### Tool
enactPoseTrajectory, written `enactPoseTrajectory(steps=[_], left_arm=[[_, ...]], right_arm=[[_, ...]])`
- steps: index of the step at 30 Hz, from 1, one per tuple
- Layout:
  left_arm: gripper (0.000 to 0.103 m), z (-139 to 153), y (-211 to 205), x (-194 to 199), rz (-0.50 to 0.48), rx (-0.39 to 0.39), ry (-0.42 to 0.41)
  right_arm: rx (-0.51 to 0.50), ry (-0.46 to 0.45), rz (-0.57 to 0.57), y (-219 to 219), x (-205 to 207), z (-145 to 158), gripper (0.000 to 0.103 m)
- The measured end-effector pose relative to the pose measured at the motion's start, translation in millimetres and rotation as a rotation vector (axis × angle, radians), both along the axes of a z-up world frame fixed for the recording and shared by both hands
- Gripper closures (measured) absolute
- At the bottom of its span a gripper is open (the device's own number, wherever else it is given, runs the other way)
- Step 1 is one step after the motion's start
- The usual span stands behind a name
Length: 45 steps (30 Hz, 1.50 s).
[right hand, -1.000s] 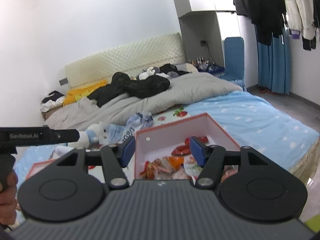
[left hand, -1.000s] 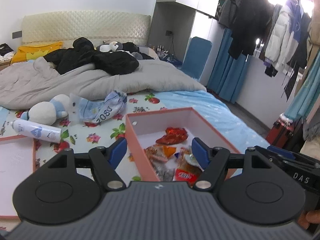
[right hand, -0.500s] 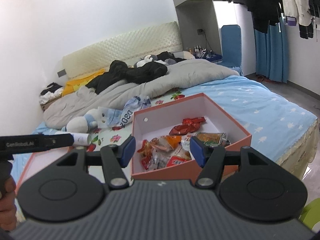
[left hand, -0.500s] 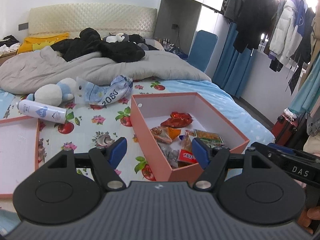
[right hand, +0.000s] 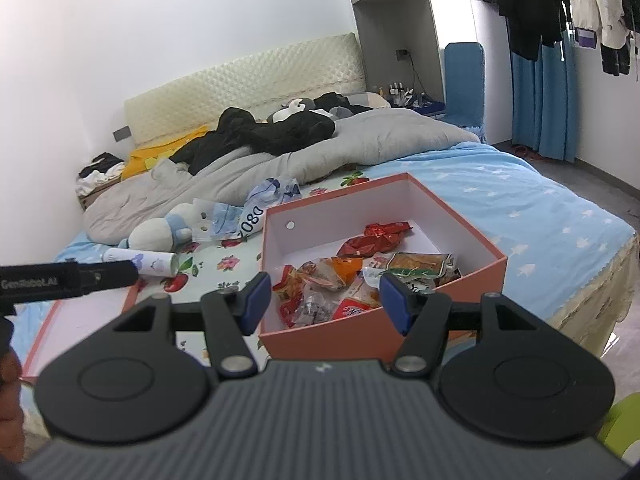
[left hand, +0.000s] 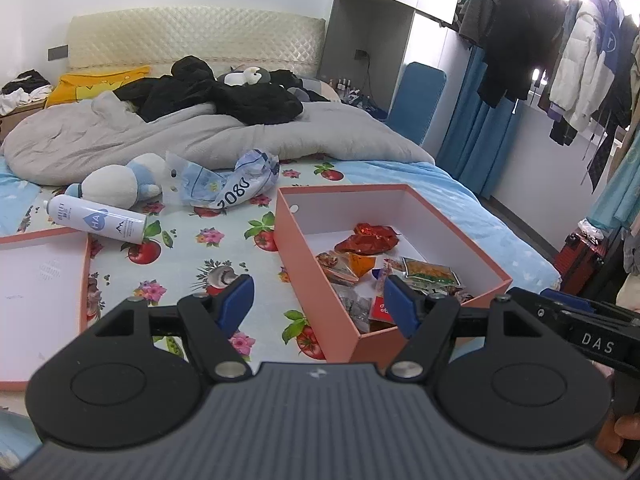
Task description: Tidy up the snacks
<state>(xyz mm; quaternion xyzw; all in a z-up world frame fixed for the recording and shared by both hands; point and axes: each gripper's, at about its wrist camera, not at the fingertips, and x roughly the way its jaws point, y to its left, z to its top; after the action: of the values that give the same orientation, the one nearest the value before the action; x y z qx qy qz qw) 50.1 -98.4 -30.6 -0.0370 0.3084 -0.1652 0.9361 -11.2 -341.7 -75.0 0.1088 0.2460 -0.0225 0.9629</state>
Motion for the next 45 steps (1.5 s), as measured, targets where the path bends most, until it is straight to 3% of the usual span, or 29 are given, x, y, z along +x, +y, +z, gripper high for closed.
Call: enactPoseTrajectory(steps=[25,30,33,37,45], left_arm=[[0.027,1.2,3.0,7.5,0.003,0.026,-0.022],[0.016,-11.0,5.2,21.2,0.001,0.028,-0.022],[0.007,-18.0,3.0,29.3,-0.019,0.047,-0.046],[0.005,-29.8,-5.2,37.7,-0.006,0.091,-0.059],[0.004,-51.1,-10.4,55.0,0.026,0.118,0.017]], right_arm=[[-0.021,-0.013,-0.02,-4.6,3.5,-1.6,0.04],[-0.037,-0.017,-0.027,-9.9,6.9,-7.6,0.04],[-0.035,-0.018,-0.04,-17.4,12.6,-14.1,0.022],[-0.024,-0.02,-0.07,-26.3,21.3,-24.0,0.002],[-0.03,0.026,-0.09,-30.7,32.9,-41.7,0.0]])
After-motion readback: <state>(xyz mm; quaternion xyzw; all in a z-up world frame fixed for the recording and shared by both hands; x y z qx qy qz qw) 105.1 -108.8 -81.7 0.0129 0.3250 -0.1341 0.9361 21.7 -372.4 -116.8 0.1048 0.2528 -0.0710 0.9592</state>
